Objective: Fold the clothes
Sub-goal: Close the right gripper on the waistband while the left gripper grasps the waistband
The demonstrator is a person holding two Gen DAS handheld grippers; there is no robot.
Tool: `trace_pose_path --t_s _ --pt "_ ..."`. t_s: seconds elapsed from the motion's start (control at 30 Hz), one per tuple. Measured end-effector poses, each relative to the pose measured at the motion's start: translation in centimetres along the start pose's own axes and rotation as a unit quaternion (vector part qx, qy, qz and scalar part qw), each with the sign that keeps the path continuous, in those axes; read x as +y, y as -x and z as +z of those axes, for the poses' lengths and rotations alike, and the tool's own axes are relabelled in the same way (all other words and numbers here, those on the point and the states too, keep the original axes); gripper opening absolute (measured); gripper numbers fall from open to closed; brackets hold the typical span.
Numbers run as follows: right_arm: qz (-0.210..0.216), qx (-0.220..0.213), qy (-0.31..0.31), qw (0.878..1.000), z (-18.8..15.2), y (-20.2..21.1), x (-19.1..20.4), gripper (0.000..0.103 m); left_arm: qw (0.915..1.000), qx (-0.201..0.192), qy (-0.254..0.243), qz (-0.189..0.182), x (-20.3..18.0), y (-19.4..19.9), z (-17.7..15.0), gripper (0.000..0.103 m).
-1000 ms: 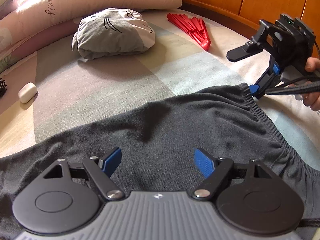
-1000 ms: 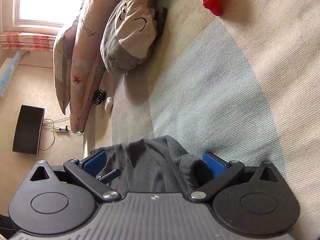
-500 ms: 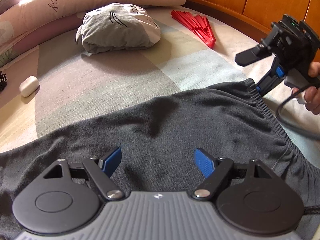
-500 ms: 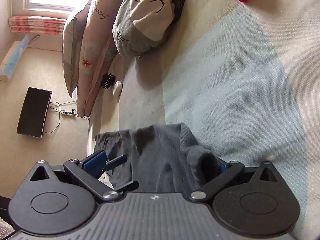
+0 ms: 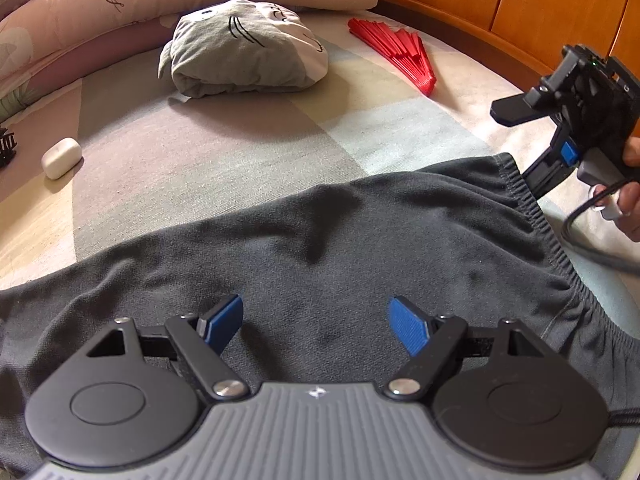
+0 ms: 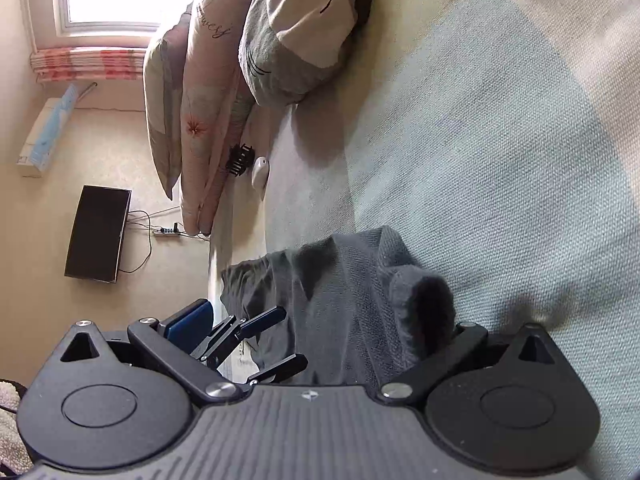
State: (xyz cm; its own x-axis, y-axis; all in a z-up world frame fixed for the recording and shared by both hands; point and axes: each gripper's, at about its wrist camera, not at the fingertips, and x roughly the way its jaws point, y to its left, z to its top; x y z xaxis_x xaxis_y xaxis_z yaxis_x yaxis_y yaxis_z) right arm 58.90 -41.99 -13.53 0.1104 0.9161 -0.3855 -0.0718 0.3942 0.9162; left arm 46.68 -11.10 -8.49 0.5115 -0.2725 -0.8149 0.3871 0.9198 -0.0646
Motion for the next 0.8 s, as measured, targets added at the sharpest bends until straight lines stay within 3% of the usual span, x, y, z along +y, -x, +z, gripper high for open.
trace_pose_path --t_s 0.03,0.1,0.2,0.3,0.43,0.5,0.53,0.8 --pt "-0.01 0.005 0.019 1.0 -0.3 0.1 0.1 0.095 1.0 0.001 -0.002 -0.001 0.0 0.0 0.0 0.081" --pt "-0.039 0.006 0.042 0.998 -1.0 0.4 -0.2 0.064 1.0 0.003 -0.006 -0.002 -0.1 0.0 0.0 0.081" --pt "-0.04 -0.006 -0.007 0.999 -0.6 1.0 -1.8 0.045 1.0 0.002 -0.007 0.0 -0.1 0.1 0.0 0.081" --pt "-0.06 0.005 -0.004 0.998 -0.2 0.4 -2.0 0.029 1.0 0.004 -0.003 -0.001 0.0 0.0 -0.1 0.081" --pt "-0.082 -0.001 0.01 0.997 -0.5 0.1 -1.4 0.024 1.0 0.009 -0.004 -0.002 -0.2 -0.2 -0.4 0.081" --pt "-0.106 -0.007 0.032 0.994 -1.0 -0.1 -0.5 0.009 0.9999 0.01 -0.012 -0.003 -0.5 -0.1 -0.5 0.081" --pt "-0.118 -0.009 0.043 0.992 -1.2 -0.2 0.0 0.008 0.9998 0.011 -0.017 -0.004 -0.6 -0.1 -0.6 0.081" --pt "-0.214 -0.025 0.132 0.968 -3.0 -1.3 3.7 0.011 0.998 0.019 -0.058 -0.015 -0.9 0.6 -0.7 0.081"
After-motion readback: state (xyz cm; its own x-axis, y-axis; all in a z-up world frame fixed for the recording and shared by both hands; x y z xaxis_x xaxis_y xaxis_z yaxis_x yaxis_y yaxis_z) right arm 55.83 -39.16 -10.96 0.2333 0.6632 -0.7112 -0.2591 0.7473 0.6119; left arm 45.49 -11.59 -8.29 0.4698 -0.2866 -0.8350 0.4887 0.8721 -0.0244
